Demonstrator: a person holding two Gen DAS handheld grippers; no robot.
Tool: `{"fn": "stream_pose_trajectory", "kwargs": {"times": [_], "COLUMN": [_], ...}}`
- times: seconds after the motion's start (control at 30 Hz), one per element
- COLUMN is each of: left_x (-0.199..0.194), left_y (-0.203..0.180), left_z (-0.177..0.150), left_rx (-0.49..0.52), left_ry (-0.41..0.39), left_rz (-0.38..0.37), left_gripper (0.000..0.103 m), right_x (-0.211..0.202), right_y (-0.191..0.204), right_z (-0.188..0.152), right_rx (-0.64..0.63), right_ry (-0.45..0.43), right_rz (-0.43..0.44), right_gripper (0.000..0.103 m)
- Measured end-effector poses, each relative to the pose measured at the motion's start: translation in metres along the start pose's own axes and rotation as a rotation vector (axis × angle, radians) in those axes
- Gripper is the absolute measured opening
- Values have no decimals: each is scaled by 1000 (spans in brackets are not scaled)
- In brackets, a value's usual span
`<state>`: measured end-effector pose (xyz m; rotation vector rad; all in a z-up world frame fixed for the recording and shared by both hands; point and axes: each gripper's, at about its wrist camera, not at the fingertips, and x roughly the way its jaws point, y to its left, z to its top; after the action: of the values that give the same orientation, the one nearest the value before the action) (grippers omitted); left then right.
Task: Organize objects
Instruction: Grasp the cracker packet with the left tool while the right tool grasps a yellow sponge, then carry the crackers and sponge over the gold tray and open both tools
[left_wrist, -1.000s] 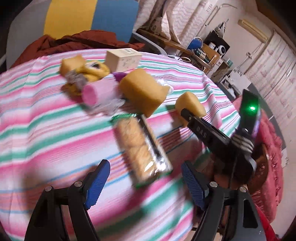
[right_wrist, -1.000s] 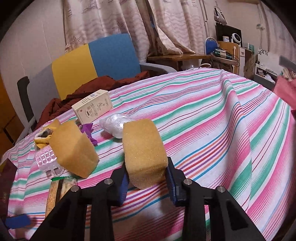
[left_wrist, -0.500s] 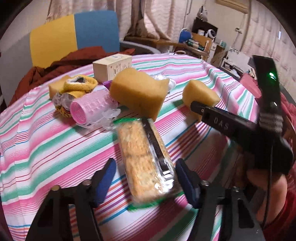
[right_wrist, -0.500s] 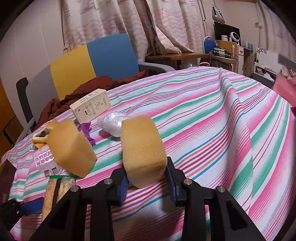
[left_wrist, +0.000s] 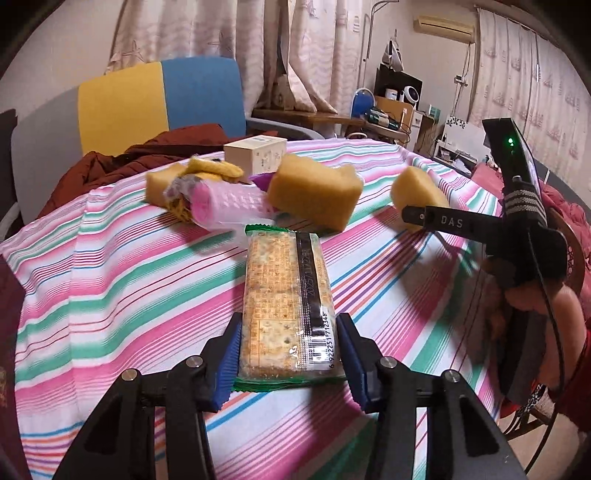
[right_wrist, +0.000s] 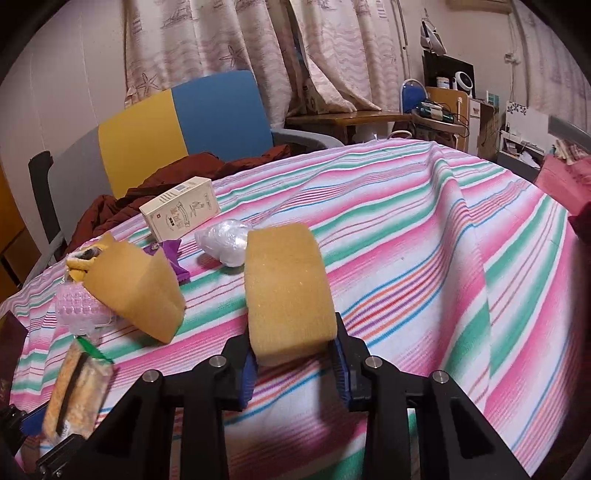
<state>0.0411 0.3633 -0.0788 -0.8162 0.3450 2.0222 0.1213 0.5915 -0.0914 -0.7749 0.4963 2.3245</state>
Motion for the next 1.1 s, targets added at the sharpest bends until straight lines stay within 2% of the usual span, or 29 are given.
{"fn": "stream_pose_trajectory", "kwargs": {"times": [0.17,0.33,0.5,0.63,0.93,1.1], "left_x": [-6,-13,-37,-57,-115,-151], "left_y": [11,18,26,42,84,111], "left_z": [-5,-10,-25,-40,-53,-57], "left_rx": [-33,-65,-85,-138,-257,-302], "left_ry": [-8,-4,2,2,-76,-136], "left_rz": [-17,-25,29,56,93,144], "left_gripper": [50,49,49,49,49,49], "right_x": [-12,-32,-54,-67,-92,-109], "right_y": [4,27,56,81,149,193], "right_z": [-9,-22,-29,-34,-50,-58], "right_rx": [40,23,-28,-52,-131,-184], "right_ry": [25,47,56,65,88,87], "right_rz": [26,87,156,213,337,418], "right_gripper": [34,34,34,34,34,34]}}
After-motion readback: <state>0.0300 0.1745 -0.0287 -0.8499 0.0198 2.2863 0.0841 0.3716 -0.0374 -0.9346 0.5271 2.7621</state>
